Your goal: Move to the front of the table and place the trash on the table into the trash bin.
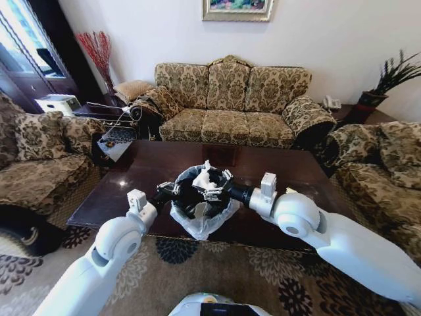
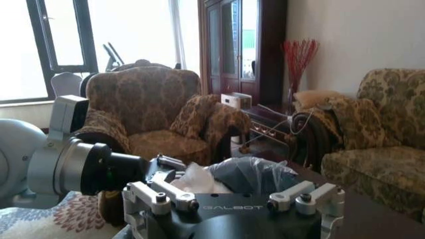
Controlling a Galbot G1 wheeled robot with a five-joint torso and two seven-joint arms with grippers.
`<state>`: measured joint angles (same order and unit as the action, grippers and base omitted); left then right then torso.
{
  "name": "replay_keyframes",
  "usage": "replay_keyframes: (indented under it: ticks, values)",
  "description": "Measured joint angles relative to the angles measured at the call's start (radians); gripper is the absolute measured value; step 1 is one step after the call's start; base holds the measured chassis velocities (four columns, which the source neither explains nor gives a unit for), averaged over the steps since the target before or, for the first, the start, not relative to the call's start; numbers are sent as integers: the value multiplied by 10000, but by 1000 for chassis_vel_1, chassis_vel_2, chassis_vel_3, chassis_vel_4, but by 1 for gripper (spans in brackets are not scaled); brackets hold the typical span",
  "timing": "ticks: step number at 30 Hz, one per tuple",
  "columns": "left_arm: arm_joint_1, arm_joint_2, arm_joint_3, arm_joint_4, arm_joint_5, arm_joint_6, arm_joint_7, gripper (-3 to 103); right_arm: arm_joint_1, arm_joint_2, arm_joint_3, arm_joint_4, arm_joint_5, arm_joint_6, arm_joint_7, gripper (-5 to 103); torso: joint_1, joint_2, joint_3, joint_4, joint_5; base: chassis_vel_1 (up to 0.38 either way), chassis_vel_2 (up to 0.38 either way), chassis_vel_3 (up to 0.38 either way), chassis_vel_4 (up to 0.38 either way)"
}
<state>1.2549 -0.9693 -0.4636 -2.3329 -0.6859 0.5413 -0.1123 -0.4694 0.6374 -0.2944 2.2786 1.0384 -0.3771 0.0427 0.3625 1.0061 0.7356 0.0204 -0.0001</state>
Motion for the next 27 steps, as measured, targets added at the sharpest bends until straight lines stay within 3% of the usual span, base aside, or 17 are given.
replay_keyframes:
  ticks: [13,20,24,26,27]
  values:
    - [72,-100,-5,-43,38,-32,27,3,29,-11,116,-76,-478,213,-38,100,0,0,0,0,1,0,0,0,0]
    - [205,-159,-71,-125,75,-38,28,3,-182,35,892,-102,-410,362,398,100,0,-2,0,1,0,0,0,0,0]
    - [315,-195,-240,-210,90,-60,23,3,-900,-365,1830,-433,-395,726,2001,100,-1,-1,-2,0,0,0,0,0,0]
    - [326,-204,-264,-230,93,-69,18,3,-1019,-426,1959,-550,-420,735,2297,100,-1,-2,-1,0,0,0,0,0,0]
    - [373,-239,-326,-299,107,-94,6,3,-1326,-493,2392,-840,-497,613,3171,100,-2,-1,-1,-1,2,0,0,0,0]
